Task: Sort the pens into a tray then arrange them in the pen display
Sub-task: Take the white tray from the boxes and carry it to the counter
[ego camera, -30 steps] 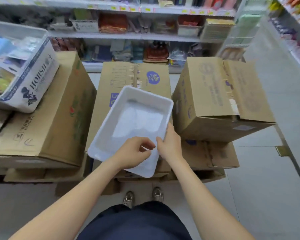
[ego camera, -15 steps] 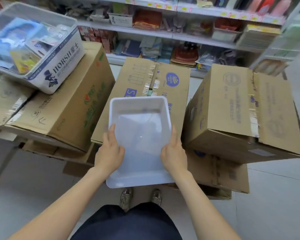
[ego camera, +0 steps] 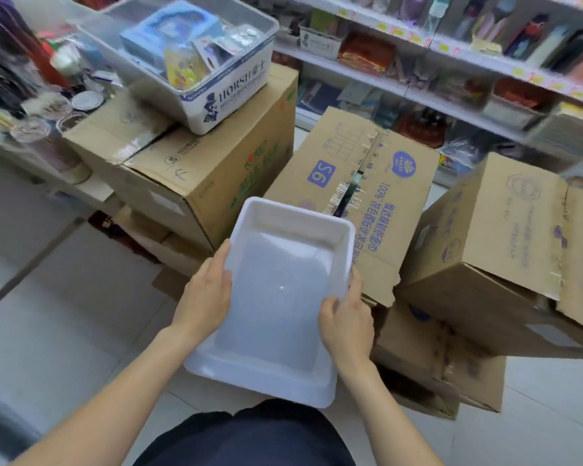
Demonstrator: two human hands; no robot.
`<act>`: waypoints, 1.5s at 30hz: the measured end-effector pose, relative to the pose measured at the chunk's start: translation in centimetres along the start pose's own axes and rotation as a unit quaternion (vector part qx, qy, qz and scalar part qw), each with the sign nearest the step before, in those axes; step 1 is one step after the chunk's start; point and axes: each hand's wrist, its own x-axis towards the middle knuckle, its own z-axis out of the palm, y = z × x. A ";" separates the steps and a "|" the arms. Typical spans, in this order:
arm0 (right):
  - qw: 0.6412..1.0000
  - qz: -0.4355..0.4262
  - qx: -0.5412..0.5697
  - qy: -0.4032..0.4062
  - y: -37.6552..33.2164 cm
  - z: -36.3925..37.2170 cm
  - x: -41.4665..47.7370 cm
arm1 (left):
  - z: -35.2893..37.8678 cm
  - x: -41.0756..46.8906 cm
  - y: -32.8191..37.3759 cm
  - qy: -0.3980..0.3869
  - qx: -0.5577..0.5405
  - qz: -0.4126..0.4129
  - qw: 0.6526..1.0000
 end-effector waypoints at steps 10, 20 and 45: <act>0.995 -0.058 -0.062 -0.052 -7.6 8.5 -13.5 | -7.1 -11.7 -15.5 0.021 -0.060 -0.065 0.996; 0.949 -0.217 -0.096 -0.209 -20.7 20.9 -18.9 | -17.6 -18.9 -29.6 0.154 -0.065 -0.215 0.962; 0.813 -0.469 -0.061 -0.340 -68.4 57.7 -11.1 | -51.0 2.3 -57.1 0.422 -0.090 -0.386 0.816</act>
